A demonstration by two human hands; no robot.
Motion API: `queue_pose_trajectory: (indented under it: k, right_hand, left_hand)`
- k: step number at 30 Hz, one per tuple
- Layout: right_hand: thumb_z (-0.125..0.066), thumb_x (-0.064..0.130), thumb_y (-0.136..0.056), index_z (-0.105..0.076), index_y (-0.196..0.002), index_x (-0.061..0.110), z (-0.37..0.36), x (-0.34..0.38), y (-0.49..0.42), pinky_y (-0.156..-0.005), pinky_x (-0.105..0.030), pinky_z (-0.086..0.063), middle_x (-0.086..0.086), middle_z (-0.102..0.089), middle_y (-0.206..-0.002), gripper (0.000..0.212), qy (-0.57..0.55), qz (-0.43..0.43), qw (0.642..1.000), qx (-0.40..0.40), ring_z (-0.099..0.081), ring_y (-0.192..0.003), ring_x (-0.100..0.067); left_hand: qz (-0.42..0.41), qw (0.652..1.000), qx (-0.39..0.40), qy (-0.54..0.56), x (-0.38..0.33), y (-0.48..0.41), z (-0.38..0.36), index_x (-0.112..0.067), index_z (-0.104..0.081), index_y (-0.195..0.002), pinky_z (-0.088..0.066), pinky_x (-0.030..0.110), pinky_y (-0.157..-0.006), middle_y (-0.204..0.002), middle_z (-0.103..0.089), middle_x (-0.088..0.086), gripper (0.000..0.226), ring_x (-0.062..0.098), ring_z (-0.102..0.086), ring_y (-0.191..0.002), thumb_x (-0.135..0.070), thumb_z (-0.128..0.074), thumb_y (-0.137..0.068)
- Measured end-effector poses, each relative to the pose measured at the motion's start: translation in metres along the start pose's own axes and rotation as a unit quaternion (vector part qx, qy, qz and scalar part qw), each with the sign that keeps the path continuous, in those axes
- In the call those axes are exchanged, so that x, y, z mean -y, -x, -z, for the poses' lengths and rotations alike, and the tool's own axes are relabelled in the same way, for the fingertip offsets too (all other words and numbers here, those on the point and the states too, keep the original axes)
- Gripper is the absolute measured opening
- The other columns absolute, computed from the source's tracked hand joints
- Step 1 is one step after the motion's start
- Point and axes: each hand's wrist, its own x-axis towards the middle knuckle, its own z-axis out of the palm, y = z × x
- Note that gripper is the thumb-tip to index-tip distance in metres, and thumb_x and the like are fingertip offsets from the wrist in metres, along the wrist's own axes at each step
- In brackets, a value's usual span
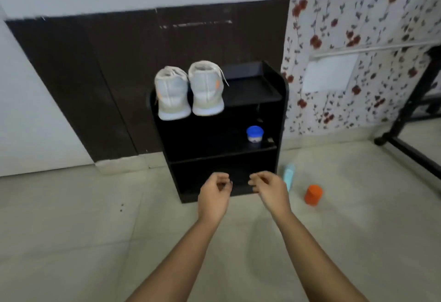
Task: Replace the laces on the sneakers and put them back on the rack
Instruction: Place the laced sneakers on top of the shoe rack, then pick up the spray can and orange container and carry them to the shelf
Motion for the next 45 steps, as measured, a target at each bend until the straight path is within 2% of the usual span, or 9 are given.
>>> queue_pose_trajectory:
  k: [7,17,22,26,31,34,39,42,45]
  right_hand:
    - [-0.054,0.044,-0.072,-0.068,-0.099,0.018,0.026,-0.138,-0.016,-0.084,-0.041,-0.053,-0.008,-0.072,-0.095,0.040,0.064,-0.200,0.978,-0.005,-0.066,-0.091,-0.031]
    - [-0.061,0.047,-0.086,-0.036,-0.131,0.007,-0.007,-0.198,-0.143,-0.094,-0.044,-0.046,-0.015,-0.046,-0.127,0.066,0.188,-0.277,0.942,-0.019,-0.052,-0.116,-0.036]
    - [-0.063,0.043,-0.081,-0.044,-0.127,0.002,-0.010,-0.229,-0.160,-0.089,-0.041,-0.051,-0.015,-0.048,-0.122,0.065,0.114,-0.323,0.939,-0.007,-0.057,-0.104,-0.034]
    - [-0.059,0.028,-0.085,-0.054,-0.102,0.003,-0.004,-0.224,-0.109,-0.067,-0.037,-0.056,-0.006,-0.063,-0.082,0.031,-0.073,-0.330,0.940,-0.052,-0.063,-0.068,-0.023]
    - [-0.055,0.018,-0.091,-0.049,-0.108,0.010,0.002,-0.216,-0.031,-0.061,-0.033,-0.056,-0.012,-0.064,-0.100,0.020,-0.183,-0.293,0.938,-0.021,-0.065,-0.073,-0.023]
    - [-0.058,0.031,-0.078,-0.053,-0.103,0.014,0.008,-0.209,-0.005,-0.062,-0.033,-0.056,-0.014,-0.065,-0.101,0.031,-0.189,-0.276,0.942,0.027,-0.065,-0.069,-0.021]
    - [-0.051,0.047,-0.094,-0.065,-0.094,0.020,0.032,-0.217,-0.021,-0.073,-0.031,-0.049,0.002,-0.069,-0.092,0.030,-0.034,-0.203,0.977,-0.048,-0.067,-0.084,-0.018]
    - [-0.063,0.031,-0.088,-0.044,-0.136,0.014,0.057,-0.241,-0.093,-0.095,-0.039,-0.041,-0.011,-0.048,-0.134,0.054,0.157,-0.147,0.963,-0.165,-0.049,-0.119,-0.034]
    - [-0.064,0.027,-0.085,-0.021,-0.149,0.023,0.075,-0.256,-0.167,-0.102,-0.045,-0.036,-0.012,-0.016,-0.155,0.077,0.296,-0.182,0.933,-0.098,-0.032,-0.133,-0.037]
  left_hand:
    - [0.214,0.965,0.096,0.121,0.040,0.011,-0.065,-0.014,-0.061,-0.097,-0.043,0.009,-0.054,-0.102,-0.068,0.008,0.014,0.014,-0.059,-0.075,-0.004,-0.054,-0.091]
    - [0.287,0.939,0.152,0.116,0.072,-0.042,-0.105,-0.018,-0.064,-0.103,-0.045,0.029,-0.084,-0.101,-0.070,-0.003,0.014,0.016,-0.065,-0.092,-0.014,-0.054,-0.094]
    - [0.282,0.941,0.157,0.100,0.097,-0.061,-0.124,-0.020,-0.063,-0.100,-0.044,0.026,-0.083,-0.110,-0.068,0.001,0.013,0.015,-0.062,-0.095,-0.014,-0.053,-0.095]
    - [0.277,0.941,0.168,0.092,0.105,-0.074,-0.153,-0.016,-0.060,-0.118,-0.042,0.025,-0.084,-0.124,-0.062,0.003,0.024,0.015,-0.058,-0.105,-0.017,-0.056,-0.094]
    - [0.319,0.907,0.270,0.048,0.100,-0.069,-0.196,-0.017,-0.036,-0.145,-0.034,0.025,-0.093,-0.144,-0.043,0.000,0.064,0.018,-0.044,-0.129,-0.036,-0.063,-0.090]
    - [0.340,0.885,0.311,0.068,0.098,-0.060,-0.209,-0.012,-0.038,-0.142,-0.045,0.022,-0.078,-0.139,-0.051,0.005,0.065,0.019,-0.056,-0.112,-0.034,-0.066,-0.087]
    - [0.317,0.899,0.296,0.063,0.099,-0.049,-0.202,-0.012,-0.053,-0.116,-0.053,0.034,-0.075,-0.116,-0.065,0.012,0.036,0.027,-0.064,-0.094,-0.030,-0.065,-0.088]
    - [0.270,0.910,0.316,0.019,0.095,-0.044,-0.182,-0.016,-0.050,-0.114,-0.044,0.025,-0.060,-0.105,-0.062,0.002,0.030,0.013,-0.059,-0.079,-0.029,-0.063,-0.090]
    - [0.239,0.914,0.328,0.026,0.087,-0.049,-0.166,-0.020,-0.051,-0.114,-0.043,0.025,-0.063,-0.105,-0.063,-0.002,0.026,0.010,-0.059,-0.082,-0.030,-0.060,-0.092]
